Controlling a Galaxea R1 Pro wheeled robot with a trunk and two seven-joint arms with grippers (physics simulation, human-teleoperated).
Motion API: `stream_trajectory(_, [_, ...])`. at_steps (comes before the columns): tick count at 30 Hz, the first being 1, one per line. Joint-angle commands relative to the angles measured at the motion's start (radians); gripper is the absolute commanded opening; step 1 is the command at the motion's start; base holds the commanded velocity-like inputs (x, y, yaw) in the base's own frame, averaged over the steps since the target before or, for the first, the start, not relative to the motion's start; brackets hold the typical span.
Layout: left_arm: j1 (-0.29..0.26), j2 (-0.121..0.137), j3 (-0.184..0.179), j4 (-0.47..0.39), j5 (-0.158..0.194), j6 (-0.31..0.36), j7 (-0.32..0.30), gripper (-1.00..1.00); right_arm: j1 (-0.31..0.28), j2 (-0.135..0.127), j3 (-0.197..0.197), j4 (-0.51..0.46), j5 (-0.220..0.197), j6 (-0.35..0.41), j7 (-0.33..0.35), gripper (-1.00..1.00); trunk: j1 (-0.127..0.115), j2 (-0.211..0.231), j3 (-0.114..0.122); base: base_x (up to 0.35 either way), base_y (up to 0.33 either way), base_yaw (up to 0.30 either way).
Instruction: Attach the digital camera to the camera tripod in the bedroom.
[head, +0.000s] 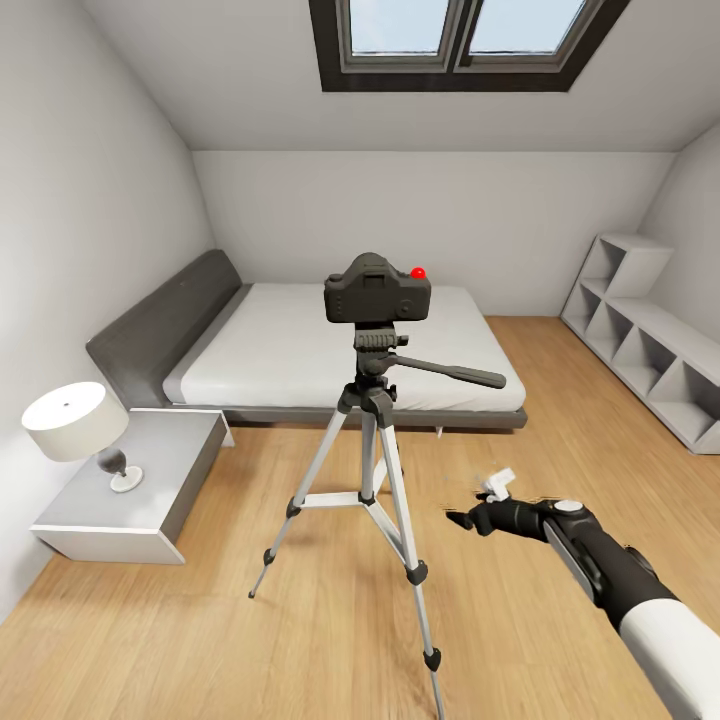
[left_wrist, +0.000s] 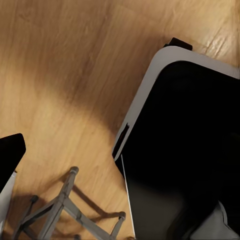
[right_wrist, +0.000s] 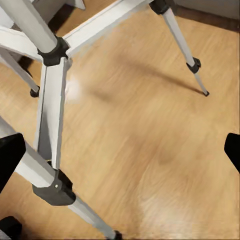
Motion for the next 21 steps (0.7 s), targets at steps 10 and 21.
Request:
stream_trajectory(10, [0.0,-0.029,-0.011,-0.003,0.004,0.006,0.004,1.0,-0.001,-0.006,-0.002,0.343,-0.018,-0.003,-0.21,1.0,0.001,-0.002,-0.002,0.0,0.0,0.0])
stream_trajectory(21, [0.0,-0.036,-0.01,0.007,0.018,0.011,0.005,1.0,-0.001,-0.007,-0.007,0.709,-0.023,-0.083,-0.278,1.0,0.001,-0.002,-0.002,0.0,0.0,0.0])
